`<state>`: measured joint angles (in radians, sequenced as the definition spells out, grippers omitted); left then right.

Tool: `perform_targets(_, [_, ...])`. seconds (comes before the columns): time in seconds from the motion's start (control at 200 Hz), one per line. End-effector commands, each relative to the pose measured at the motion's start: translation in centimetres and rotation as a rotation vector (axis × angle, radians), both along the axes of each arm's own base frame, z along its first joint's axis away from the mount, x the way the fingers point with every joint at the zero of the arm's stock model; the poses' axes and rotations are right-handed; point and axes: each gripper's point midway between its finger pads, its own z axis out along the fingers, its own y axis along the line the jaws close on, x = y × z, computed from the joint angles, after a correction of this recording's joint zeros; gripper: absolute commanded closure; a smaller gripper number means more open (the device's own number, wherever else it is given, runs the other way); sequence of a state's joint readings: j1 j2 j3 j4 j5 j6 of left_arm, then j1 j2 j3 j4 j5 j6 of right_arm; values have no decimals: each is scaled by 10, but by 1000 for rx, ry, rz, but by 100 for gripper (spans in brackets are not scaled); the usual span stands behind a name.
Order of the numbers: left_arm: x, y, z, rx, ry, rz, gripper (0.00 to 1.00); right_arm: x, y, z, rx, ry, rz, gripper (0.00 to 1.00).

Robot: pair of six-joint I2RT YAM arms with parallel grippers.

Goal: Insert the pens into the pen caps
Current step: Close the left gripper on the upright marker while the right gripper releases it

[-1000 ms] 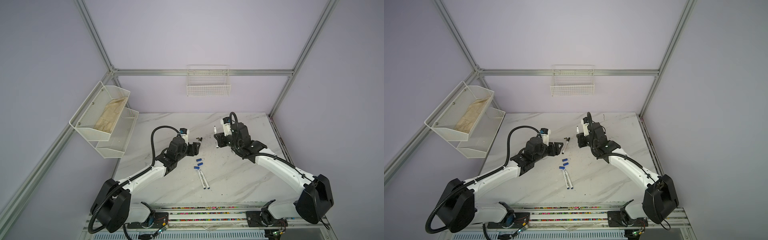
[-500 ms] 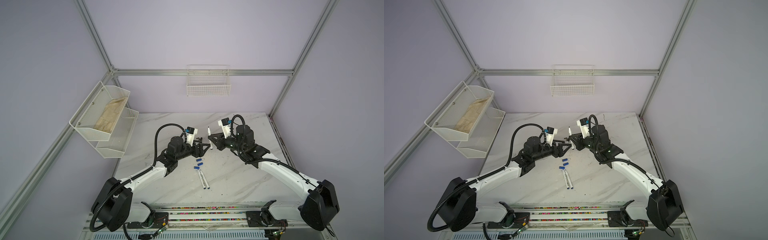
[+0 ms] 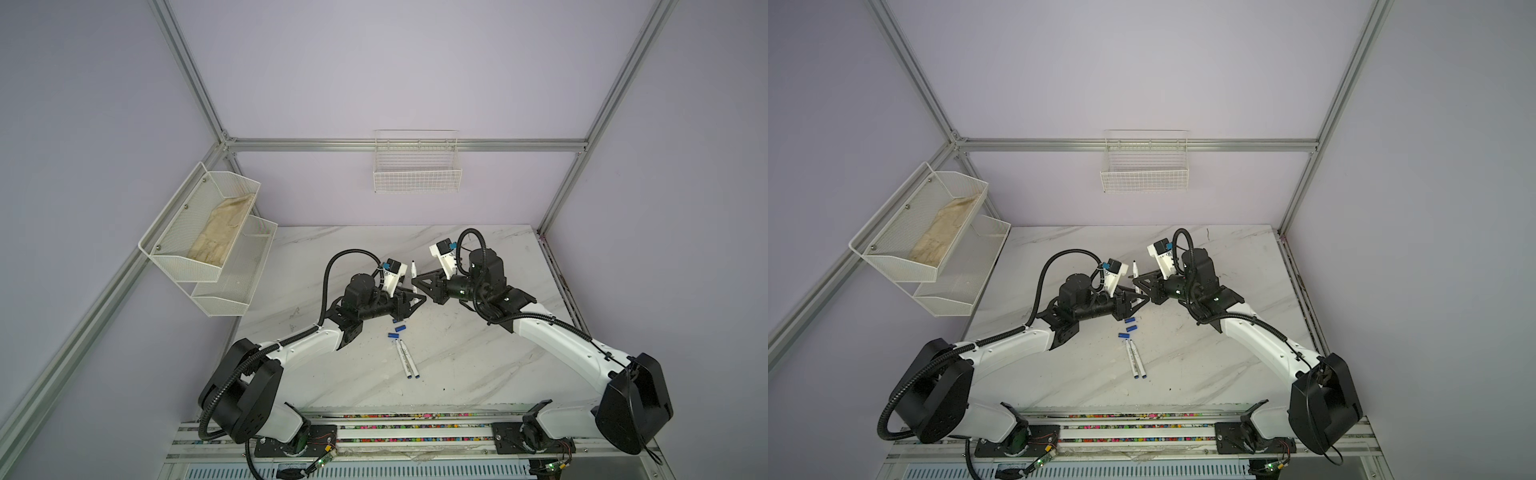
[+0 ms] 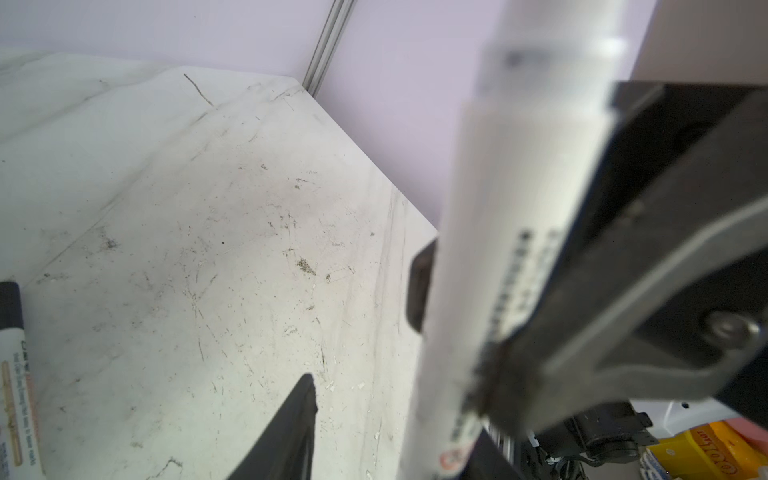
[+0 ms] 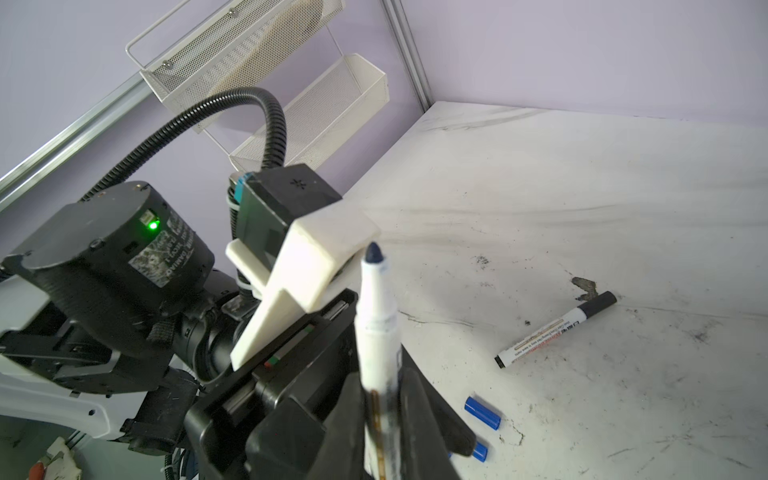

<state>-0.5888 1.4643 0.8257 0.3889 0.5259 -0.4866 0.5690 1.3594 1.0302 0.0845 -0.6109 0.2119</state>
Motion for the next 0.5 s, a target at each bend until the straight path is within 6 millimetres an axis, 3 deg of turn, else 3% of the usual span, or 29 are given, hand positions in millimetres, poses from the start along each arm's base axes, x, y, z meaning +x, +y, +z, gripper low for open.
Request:
perform_targets(0.0, [18,-7,59,-91,-133,20,61,-9,3,16,33,-19,51,100])
perform_targets(0.27, [17,-6,74,-98,-168,18,59,-8,-1,13,33,-8,38,100])
perform_targets(0.335, [17,-7,74,-96,-168,14,65,-8,-2,14,35,-8,36,100])
perform_targets(0.495, [17,-4,76,-111,-171,29,93,-5,-5,10,31,3,18,100])
